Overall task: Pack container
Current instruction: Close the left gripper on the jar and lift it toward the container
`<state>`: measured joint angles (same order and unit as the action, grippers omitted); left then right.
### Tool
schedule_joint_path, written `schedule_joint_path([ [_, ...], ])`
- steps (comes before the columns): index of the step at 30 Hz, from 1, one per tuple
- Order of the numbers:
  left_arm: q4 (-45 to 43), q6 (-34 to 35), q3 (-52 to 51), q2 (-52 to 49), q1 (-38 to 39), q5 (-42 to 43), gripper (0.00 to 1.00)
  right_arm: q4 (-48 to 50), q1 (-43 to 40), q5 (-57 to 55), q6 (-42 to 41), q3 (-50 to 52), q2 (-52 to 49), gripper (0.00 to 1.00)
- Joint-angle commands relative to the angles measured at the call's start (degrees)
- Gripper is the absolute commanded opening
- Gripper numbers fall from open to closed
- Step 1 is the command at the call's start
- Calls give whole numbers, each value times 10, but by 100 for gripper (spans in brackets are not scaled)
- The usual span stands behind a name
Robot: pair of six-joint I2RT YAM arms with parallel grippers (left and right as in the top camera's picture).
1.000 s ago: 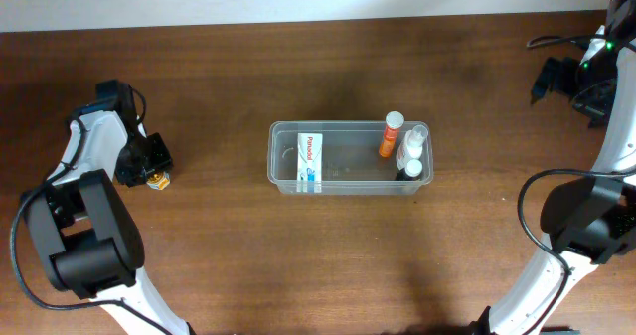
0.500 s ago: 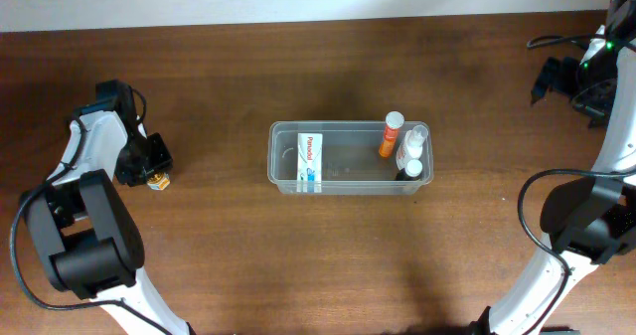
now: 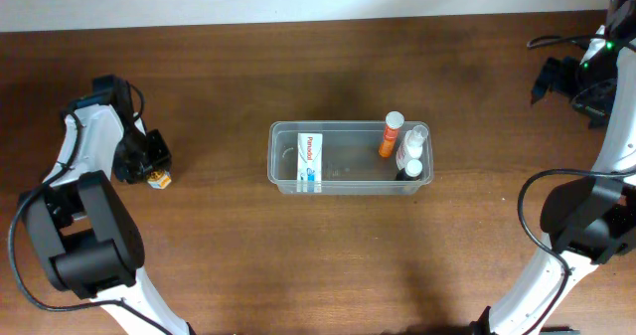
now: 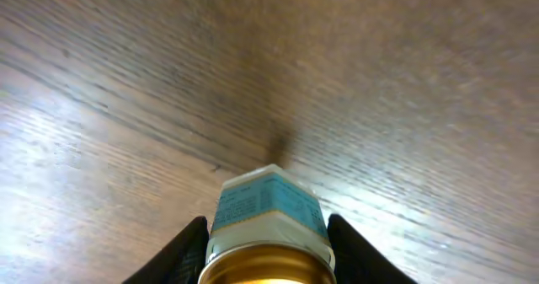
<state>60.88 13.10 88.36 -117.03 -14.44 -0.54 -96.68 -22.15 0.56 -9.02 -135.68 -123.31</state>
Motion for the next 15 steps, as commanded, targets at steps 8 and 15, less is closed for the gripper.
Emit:
schedule_joint_path([
  [8, 31, 1, 87, -2, -2, 45, 42, 0, 0, 3, -5, 4, 9, 98],
  [15, 91, 0, 185, -2, 14, 94, 42, 0, 0, 3, -5, 4, 9, 98],
])
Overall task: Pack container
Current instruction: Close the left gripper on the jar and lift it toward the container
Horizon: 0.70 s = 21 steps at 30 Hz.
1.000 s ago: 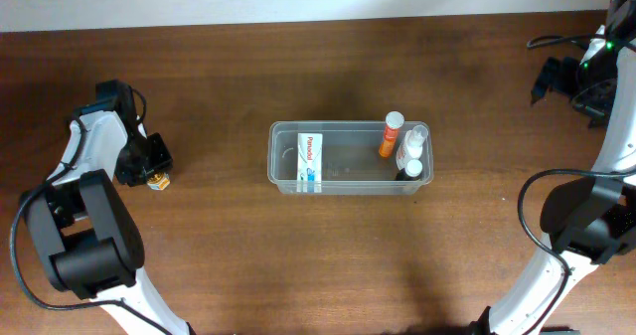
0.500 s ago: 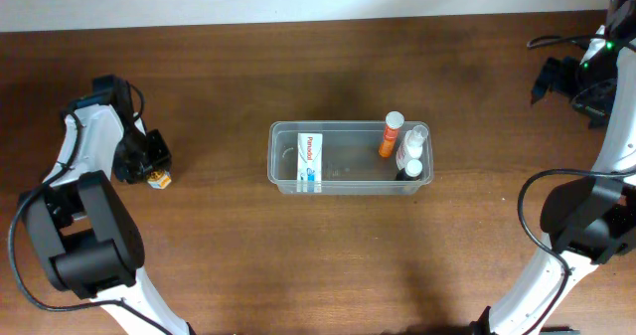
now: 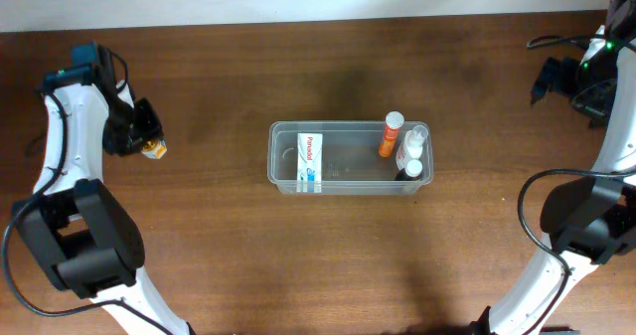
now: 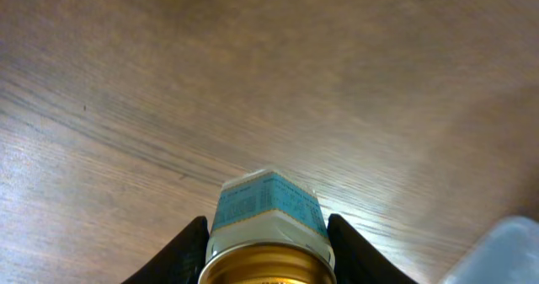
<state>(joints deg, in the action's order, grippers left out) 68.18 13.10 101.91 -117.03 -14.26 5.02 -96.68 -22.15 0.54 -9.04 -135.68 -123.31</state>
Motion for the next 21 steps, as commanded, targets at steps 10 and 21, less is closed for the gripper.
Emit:
schedule_joint_path([
  [10, 54, 1, 132, -1, 130, 47, 41, 0, 0, 3, -5, 4, 9, 99],
  [21, 48, 1, 153, -1, 296, 47, 41, 0, 0, 3, -5, 4, 9, 98],
])
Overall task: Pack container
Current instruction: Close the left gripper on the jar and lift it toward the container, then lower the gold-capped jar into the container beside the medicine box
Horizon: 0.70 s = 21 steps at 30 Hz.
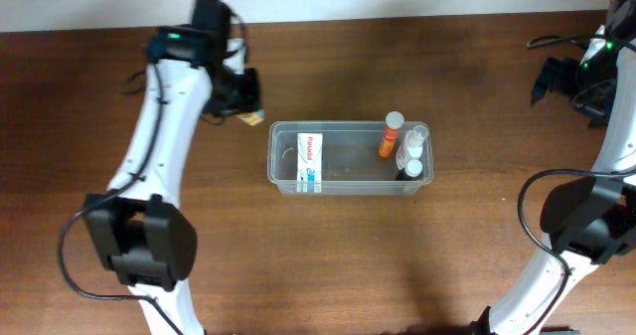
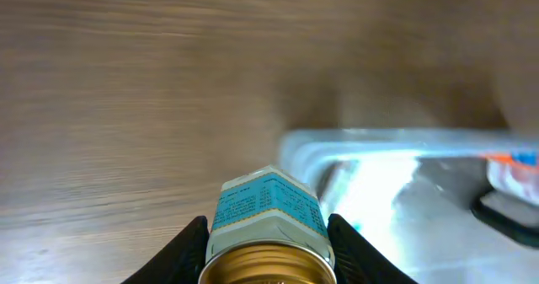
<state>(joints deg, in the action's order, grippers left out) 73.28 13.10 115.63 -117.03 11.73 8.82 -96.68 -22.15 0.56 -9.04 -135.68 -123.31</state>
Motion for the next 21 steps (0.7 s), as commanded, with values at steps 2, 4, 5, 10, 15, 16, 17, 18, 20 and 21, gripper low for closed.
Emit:
schedule_joint_path([
  [2, -6, 1, 16, -1, 61, 8, 42, 0, 0, 3, -5, 4, 9, 98],
  [4, -10, 1, 16, -1, 84, 9, 42, 0, 0, 3, -5, 4, 9, 98],
  [5, -14, 1, 16, -1, 96, 9, 42, 0, 0, 3, -5, 4, 9, 98],
  [10, -38, 1, 16, -1, 142, 8, 42, 0, 0, 3, -5, 4, 9, 98],
  [15, -63, 2, 16, -3, 181, 7, 42, 0, 0, 3, -5, 4, 9, 98],
  [16, -69, 5, 16, -4, 189, -4, 42, 0, 0, 3, -5, 4, 9, 98],
  [17, -71, 12, 16, -4, 194, -16, 42, 0, 0, 3, -5, 4, 9, 98],
  [18, -73, 18, 16, -4, 198, -29, 42, 0, 0, 3, -5, 4, 9, 98],
  [20, -76, 19, 16, -4, 205, -42, 42, 0, 0, 3, -5, 4, 9, 98],
  [21, -78, 20, 16, -4, 208, -41, 43, 0, 0, 3, -5, 4, 9, 98],
])
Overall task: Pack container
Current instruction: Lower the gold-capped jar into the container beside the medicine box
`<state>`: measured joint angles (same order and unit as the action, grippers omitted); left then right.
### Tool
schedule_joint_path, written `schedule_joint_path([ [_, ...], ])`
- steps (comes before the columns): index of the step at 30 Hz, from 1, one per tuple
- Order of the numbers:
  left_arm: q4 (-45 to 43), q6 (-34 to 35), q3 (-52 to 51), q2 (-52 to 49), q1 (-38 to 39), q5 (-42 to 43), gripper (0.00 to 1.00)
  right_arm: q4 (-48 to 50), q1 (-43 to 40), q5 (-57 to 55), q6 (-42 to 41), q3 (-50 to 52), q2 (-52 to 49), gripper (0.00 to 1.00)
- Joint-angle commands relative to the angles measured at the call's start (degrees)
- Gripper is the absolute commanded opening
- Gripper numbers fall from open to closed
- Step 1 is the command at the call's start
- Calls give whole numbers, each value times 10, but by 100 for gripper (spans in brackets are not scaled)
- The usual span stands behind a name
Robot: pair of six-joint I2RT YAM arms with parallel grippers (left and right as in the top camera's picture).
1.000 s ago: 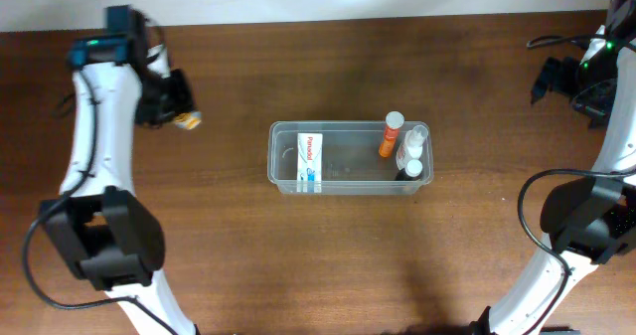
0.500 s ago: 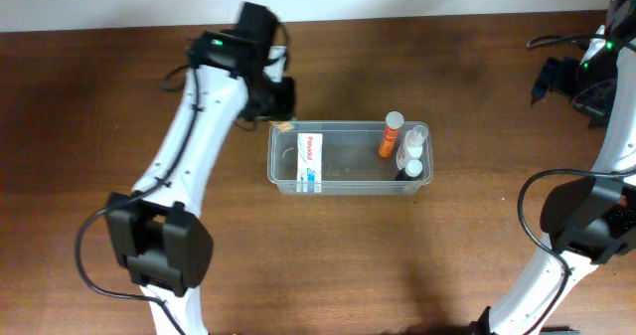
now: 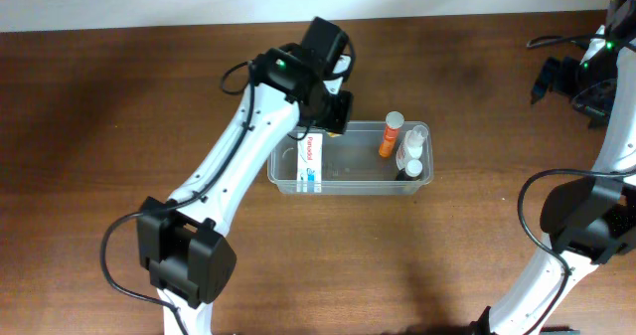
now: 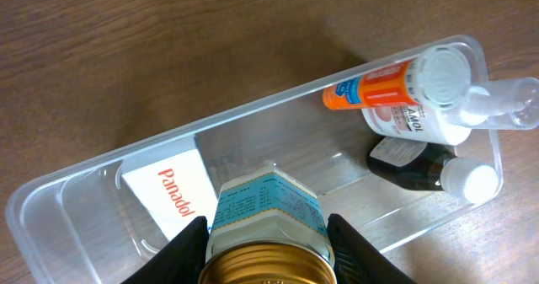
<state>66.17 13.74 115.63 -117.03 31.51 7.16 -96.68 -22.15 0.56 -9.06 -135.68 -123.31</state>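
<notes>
My left gripper is shut on a small jar with a gold lid and a blue-and-white label. It hangs over the clear plastic container, above its left-middle part. In the overhead view the left gripper sits at the container's back rim and hides the jar. Inside lie a white Panadol box at the left, an orange tube, a white bottle and a dark bottle with a white cap at the right. My right gripper is far off at the table's back right corner; its fingers cannot be made out.
The container stands mid-table on brown wood. Its middle floor between the box and the bottles is bare. The left arm stretches from the front left across the table. The right arm's base stands at the right edge.
My left gripper, still holding the jar, has moved right from just outside the container's back left corner to above its inside. The right arm has not moved.
My left gripper was shut on the jar low at the table's far left. It then held the jar a little further back, then near the container's back left corner, and now over the container. The right arm stayed still throughout.
</notes>
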Motion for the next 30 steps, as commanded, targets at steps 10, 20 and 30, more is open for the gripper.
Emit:
schedule_joint_path([
  [10, -21, 16, 16, -45, 22, -20, 42, 0, 0, 3, -5, 4, 9, 98],
  [20, -14, 16, 16, -95, 31, 10, 42, 0, 0, 3, -5, 4, 9, 98],
  [30, -14, 16, 16, -120, 52, 4, 42, 0, 0, 3, -5, 4, 9, 98],
])
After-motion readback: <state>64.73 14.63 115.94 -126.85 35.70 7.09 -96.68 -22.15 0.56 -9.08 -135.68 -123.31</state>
